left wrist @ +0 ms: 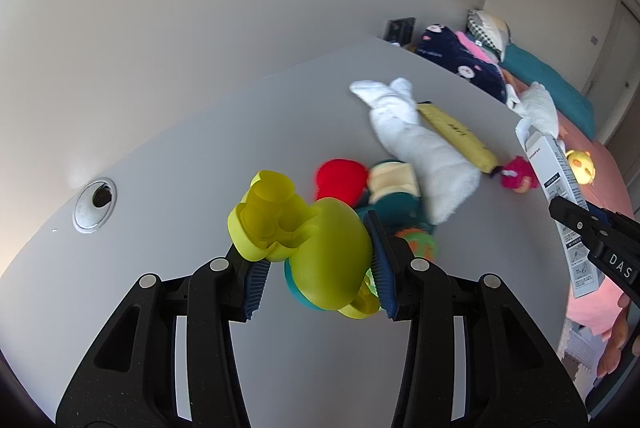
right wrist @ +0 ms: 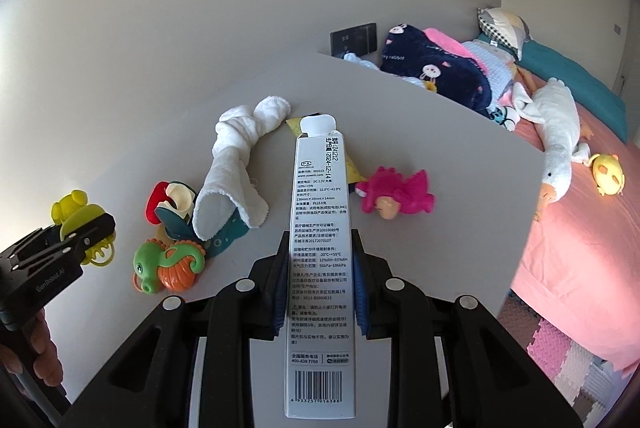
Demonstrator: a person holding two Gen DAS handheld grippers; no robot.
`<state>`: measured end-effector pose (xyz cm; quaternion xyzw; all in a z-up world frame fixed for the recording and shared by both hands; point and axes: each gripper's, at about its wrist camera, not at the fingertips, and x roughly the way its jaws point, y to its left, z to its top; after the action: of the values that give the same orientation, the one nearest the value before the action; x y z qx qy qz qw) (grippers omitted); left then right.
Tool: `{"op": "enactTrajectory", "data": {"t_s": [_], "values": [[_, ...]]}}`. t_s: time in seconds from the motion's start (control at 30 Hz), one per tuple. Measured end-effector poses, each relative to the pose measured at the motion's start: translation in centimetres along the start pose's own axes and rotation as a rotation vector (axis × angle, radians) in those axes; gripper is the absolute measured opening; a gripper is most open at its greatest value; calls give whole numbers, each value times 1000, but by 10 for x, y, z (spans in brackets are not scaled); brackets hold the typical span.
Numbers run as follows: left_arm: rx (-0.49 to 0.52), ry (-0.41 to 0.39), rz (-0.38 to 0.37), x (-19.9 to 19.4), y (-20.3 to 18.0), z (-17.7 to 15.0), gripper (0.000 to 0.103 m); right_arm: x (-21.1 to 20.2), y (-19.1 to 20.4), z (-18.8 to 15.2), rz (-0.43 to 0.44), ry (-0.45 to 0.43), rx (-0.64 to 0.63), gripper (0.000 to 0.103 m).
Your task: Collect trash
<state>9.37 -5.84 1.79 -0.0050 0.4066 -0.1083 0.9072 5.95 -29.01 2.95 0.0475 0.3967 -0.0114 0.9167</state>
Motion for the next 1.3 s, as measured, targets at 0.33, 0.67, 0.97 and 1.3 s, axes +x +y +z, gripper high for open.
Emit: {"op": "enactTrajectory", "data": {"t_s": [0.33,0.67,0.97,1.3], "values": [[45,-8,-38,-17,-34,-8,44,-31,-21,-14,-18,-24,19,28],[93,-12,-78,-32,-67,-18,44,-58,-47,-27,-44,-46,50,28],[142,-13,-115,-40,-99,-24,44,-78,-69,-40,-69,-62,86,28],[204,-4,-162,-43,-139,-34,44,-95,-103,-59,-107,-68,143,28]]}}
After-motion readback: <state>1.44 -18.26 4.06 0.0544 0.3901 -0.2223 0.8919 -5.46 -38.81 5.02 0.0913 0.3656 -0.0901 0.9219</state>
